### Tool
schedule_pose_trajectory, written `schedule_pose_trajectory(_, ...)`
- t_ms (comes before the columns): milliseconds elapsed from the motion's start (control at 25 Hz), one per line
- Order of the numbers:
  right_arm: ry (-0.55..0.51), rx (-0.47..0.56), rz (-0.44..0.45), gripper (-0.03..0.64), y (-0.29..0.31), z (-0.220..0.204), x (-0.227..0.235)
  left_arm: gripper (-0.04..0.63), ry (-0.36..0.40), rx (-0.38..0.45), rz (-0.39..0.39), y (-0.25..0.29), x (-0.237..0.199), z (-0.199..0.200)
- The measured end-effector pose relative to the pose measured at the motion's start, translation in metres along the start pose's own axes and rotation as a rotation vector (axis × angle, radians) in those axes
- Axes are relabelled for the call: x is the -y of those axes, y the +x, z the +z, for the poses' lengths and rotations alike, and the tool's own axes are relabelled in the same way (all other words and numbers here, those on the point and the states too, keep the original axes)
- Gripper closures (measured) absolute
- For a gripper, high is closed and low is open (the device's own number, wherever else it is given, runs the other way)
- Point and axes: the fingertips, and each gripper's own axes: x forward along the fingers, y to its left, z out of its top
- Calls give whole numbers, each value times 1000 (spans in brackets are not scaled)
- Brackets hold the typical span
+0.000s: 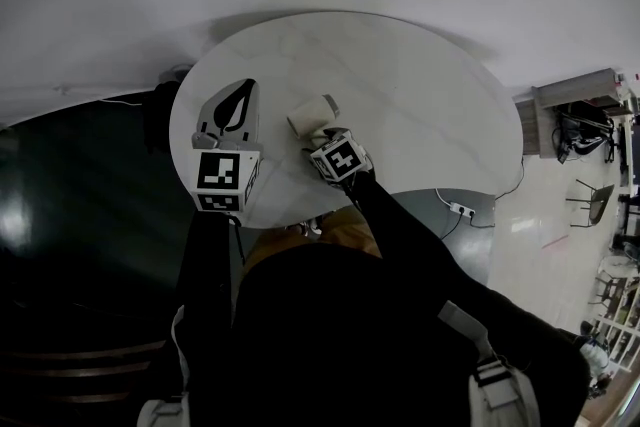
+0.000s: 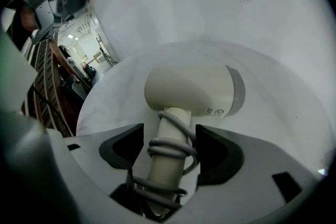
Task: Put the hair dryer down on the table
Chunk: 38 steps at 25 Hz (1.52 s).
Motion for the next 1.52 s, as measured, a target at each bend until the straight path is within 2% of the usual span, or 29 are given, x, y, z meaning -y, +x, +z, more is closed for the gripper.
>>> schedule_pose_trajectory(240, 2, 34, -1, 308, -12, -2, 2, 579, -9, 8, -34, 8, 10, 5)
schedule_pose_trajectory(360, -42, 45, -22, 307, -26, 3, 3, 578, 2, 8, -58, 13, 16, 7)
schedule_pose_trajectory(440, -58, 60, -37, 307, -35, 8, 6, 578, -14, 14, -69, 15, 21, 10)
schedule_pose_trajectory(600, -41, 105, -23, 307, -52, 24, 5, 579, 5, 17, -83, 21, 25, 12)
schedule_pose_trajectory(720, -49, 152, -47, 305, -61, 35, 15, 579, 12, 20, -89, 25, 29, 15)
schedule_pose_trajectory(1000, 3, 339, -1, 305, -104, 76, 13, 578, 24, 14, -106, 32, 41, 19)
schedule_pose_trajectory(1160, -28, 486, -42, 305, -136, 104, 23, 578, 56, 19, -111, 37, 47, 30)
schedule_pose_trajectory(1280, -8, 602, -30, 305, -167, 125, 23, 578, 69, 29, -115, 37, 53, 37)
schedule_pose_trajectory(1520, -71, 761, -74, 305, -221, 158, 23, 578, 105, 63, -125, 44, 65, 55)
